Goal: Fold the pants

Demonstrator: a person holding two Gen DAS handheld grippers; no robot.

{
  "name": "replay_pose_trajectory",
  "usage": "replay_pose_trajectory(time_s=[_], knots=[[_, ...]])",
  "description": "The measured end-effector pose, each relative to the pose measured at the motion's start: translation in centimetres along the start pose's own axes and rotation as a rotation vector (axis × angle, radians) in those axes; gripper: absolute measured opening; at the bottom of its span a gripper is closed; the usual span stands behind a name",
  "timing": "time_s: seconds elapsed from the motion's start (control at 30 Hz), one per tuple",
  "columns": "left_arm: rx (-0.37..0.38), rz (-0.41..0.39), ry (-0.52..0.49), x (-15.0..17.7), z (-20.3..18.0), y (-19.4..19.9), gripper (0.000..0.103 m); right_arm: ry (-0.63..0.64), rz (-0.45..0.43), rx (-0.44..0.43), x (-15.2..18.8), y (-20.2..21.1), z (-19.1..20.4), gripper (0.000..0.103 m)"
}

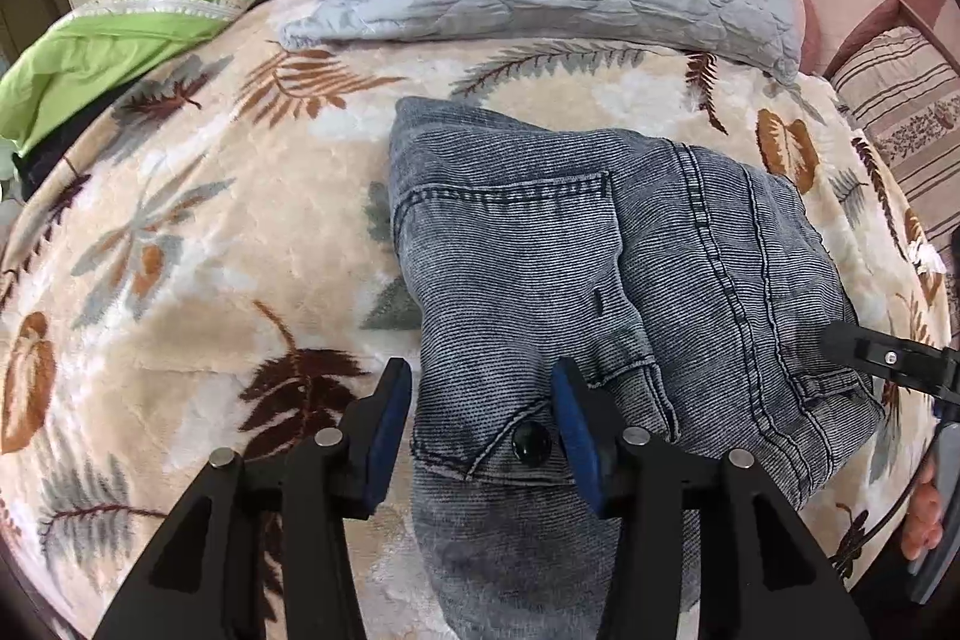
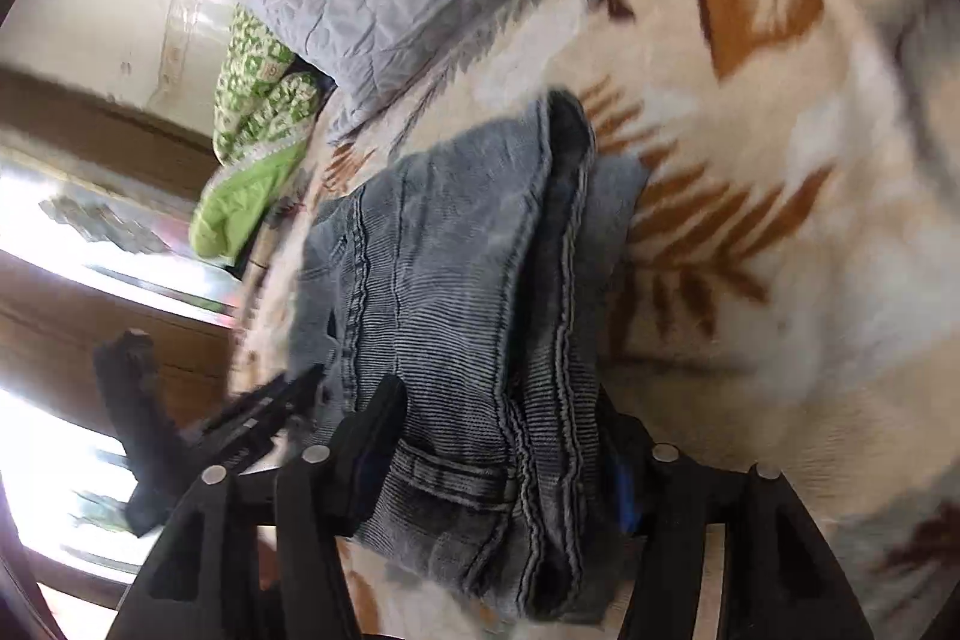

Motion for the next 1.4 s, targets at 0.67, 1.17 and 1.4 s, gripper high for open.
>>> replay_pose_trajectory(time_s=[0.67, 1.17, 1.4], knots=[[-0.274, -0.35, -0.067, -0.8, -0.8, 18.9, 0.08, 0.271, -0.25, 0.048, 7.1, 10.3, 10.0, 0.072], [-0.457, -0.506, -0.035, 2.1, -1.0, 32.2, 0.102, 0.519, -0.531, 0.091, 14.4, 22.2, 19.1, 0.078], [-0.484, -0.575, 0.004, 2.9, -1.0, 37.1, 0.103, 0.583, -0.625, 0.086, 16.8, 26.6, 21.8, 0.082]])
Point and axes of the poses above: each gripper's, at about its wrist camera, not at the fingertips, and y roughly against the way its jaws point, z to its left, x to its underside, the point moved 8 cm from there along -y, roughly the way its jaws point, and after that the axes turned 14 degrees about -y, right-handed, at the moved point
